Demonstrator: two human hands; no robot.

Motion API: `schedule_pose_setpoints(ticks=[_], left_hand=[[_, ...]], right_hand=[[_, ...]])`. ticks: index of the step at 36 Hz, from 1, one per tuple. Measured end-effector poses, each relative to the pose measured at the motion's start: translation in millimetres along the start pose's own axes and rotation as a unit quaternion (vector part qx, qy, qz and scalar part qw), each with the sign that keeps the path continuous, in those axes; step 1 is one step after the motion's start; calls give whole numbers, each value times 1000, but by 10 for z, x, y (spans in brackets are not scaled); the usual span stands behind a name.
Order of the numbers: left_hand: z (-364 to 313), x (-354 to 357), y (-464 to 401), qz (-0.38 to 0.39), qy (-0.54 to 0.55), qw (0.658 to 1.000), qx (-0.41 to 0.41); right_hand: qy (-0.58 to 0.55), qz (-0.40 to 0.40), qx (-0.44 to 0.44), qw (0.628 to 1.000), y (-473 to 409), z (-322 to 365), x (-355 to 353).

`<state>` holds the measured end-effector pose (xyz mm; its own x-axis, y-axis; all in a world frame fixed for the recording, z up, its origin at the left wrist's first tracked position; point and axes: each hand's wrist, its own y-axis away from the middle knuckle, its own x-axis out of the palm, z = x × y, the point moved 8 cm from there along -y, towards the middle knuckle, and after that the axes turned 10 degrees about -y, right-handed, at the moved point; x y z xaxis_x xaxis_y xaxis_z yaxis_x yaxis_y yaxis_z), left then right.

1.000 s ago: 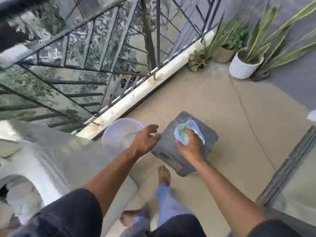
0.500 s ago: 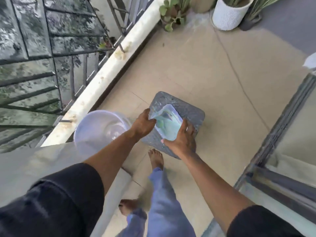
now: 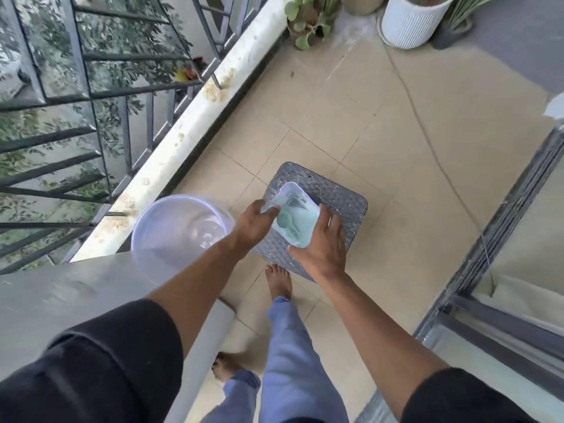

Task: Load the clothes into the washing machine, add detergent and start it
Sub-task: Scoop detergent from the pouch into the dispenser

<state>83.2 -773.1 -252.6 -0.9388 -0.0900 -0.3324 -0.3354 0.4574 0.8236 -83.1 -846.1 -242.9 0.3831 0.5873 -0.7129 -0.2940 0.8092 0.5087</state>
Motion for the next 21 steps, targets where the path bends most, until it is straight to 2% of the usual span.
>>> schedule_pose_setpoints(ticks=[9,16,21], left_hand=[[204,-804,830,-125,130,981,67],[846,-1474,1493,-154,258,953,26],[1225,-1878,2094,-159,352,920,71]], right_hand=[[20,4,-151,988,373,940,-287],[6,33,-251,968,938,1844,-379],[15,81,-317,945,1483,2456,-327]])
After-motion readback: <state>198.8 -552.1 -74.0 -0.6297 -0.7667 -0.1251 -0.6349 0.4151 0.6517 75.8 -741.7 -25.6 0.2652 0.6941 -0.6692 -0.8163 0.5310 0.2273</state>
